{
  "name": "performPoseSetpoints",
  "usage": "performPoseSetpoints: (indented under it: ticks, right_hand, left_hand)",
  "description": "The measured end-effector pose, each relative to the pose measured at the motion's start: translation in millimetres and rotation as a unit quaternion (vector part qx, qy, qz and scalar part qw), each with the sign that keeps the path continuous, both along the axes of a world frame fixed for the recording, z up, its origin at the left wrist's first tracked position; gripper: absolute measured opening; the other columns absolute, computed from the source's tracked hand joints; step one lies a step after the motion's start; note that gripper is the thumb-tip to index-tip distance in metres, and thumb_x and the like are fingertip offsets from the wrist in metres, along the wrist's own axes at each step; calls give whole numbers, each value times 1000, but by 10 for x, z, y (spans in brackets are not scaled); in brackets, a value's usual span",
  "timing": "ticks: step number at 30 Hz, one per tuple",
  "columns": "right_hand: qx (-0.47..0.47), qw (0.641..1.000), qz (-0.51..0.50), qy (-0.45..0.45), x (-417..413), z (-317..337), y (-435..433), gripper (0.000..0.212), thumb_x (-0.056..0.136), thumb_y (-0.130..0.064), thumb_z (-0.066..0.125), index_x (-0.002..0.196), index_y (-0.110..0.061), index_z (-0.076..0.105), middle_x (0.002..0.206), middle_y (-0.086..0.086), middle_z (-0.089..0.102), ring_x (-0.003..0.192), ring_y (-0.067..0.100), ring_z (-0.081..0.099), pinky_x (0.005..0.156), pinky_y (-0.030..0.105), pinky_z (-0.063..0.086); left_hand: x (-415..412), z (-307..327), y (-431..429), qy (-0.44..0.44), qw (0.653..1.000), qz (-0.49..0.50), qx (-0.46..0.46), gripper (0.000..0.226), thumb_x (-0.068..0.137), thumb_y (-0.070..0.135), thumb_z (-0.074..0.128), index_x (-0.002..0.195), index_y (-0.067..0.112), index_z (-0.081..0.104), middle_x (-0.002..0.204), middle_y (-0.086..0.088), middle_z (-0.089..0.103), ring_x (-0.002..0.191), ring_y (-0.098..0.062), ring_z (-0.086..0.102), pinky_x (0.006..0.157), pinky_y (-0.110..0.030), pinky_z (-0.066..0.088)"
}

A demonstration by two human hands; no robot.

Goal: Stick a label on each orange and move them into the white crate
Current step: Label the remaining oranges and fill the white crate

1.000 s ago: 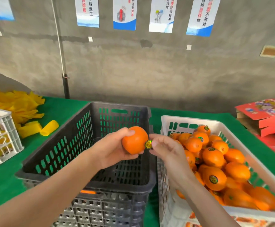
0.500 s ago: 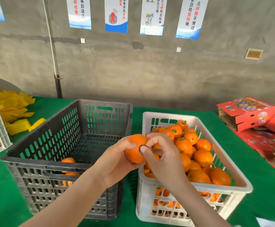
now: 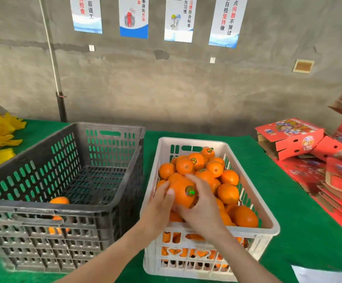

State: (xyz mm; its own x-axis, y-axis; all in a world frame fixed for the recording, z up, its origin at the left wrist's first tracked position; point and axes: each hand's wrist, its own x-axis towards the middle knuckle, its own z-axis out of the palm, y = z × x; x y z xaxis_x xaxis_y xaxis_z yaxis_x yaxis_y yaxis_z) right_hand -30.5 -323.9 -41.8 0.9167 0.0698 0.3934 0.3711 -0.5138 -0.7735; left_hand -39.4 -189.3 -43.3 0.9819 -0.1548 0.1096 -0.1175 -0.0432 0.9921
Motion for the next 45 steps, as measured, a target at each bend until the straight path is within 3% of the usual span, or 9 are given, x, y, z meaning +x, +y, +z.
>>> performPoseSetpoints:
  ticks: [6, 11, 21, 24, 28, 34, 38, 41, 45]
  right_hand:
    - [23, 976, -217, 12, 1174, 254, -462, 79, 78, -4, 73, 143, -11, 29, 144, 13, 35, 126, 26, 43, 96, 26, 38]
    - [-38, 968, -231, 89, 1650, 184, -691, 58, 88, 2, 54, 141, -8, 33, 134, 20, 49, 120, 36, 49, 96, 44, 45]
    - [4, 990, 40, -137, 187, 135, -265, 13, 86, -7, 63, 98, -11, 67, 91, -2, 68, 80, 4, 60, 70, 7, 43]
    - [-69, 981, 180, -18, -416, -328, -154, 13, 86, -14, 60, 78, -8, 69, 72, -13, 64, 67, 1, 58, 59, 10, 41]
    - [-339, 866, 250, 270, -724, -1165, -136, 41, 91, -26, 52, 103, 13, 60, 104, 30, 62, 97, 39, 58, 86, 44, 46]
    - [-426, 842, 152, 293, -794, -1693, -38, 49, 85, -50, 53, 112, -10, 55, 117, 7, 45, 114, 26, 41, 95, 39, 41]
    - [-396, 862, 140, 283, -773, -1762, -28, 31, 82, -42, 62, 83, -16, 45, 98, 2, 40, 103, 23, 44, 87, 34, 42]
    - [-316, 910, 126, 236, -772, -1758, -75, 20, 84, -28, 63, 86, -20, 44, 97, -2, 43, 98, 17, 45, 81, 28, 37]
    - [-245, 951, 108, 152, -814, -1667, -139, 22, 85, -26, 65, 103, -21, 54, 106, -5, 49, 103, 13, 45, 86, 22, 35]
  left_hand:
    - [230, -261, -71, -120, 887, 112, 431, 33, 101, 24, 41, 133, 23, 46, 115, 2, 62, 97, -10, 59, 77, -17, 44]
    - [257, -275, -64, -104, 887, 119, 434, 30, 99, 28, 47, 127, 22, 51, 106, 1, 63, 94, -13, 60, 76, -21, 47]
    - [266, -275, -89, -102, 869, 115, 470, 16, 96, 24, 48, 104, 15, 59, 96, -5, 65, 86, -19, 59, 69, -30, 44]
    - [203, -277, -76, -122, 871, 114, 462, 16, 96, 21, 49, 102, 11, 60, 88, -5, 62, 86, -24, 59, 66, -30, 39]
    - [-33, -305, -50, -177, 900, 114, 381, 20, 97, 15, 51, 112, 7, 61, 100, -9, 63, 93, -24, 58, 76, -30, 43]
    - [-657, -763, 133, -293, 874, 150, 357, 37, 84, -6, 62, 120, 0, 57, 129, -15, 48, 124, -23, 39, 109, -14, 22]
    - [-955, -1256, 333, -82, 913, 48, 397, 36, 89, 4, 60, 124, 9, 57, 127, -5, 54, 123, -20, 47, 102, -8, 25]
    - [-1005, -1546, 422, 99, 873, -34, 476, 48, 92, 34, 58, 137, 18, 49, 137, 2, 48, 129, -16, 41, 106, -23, 30]
    - [-920, -1580, 405, 216, 886, -29, 408, 21, 85, 34, 67, 97, 17, 69, 97, 5, 64, 99, -14, 61, 75, -18, 46]
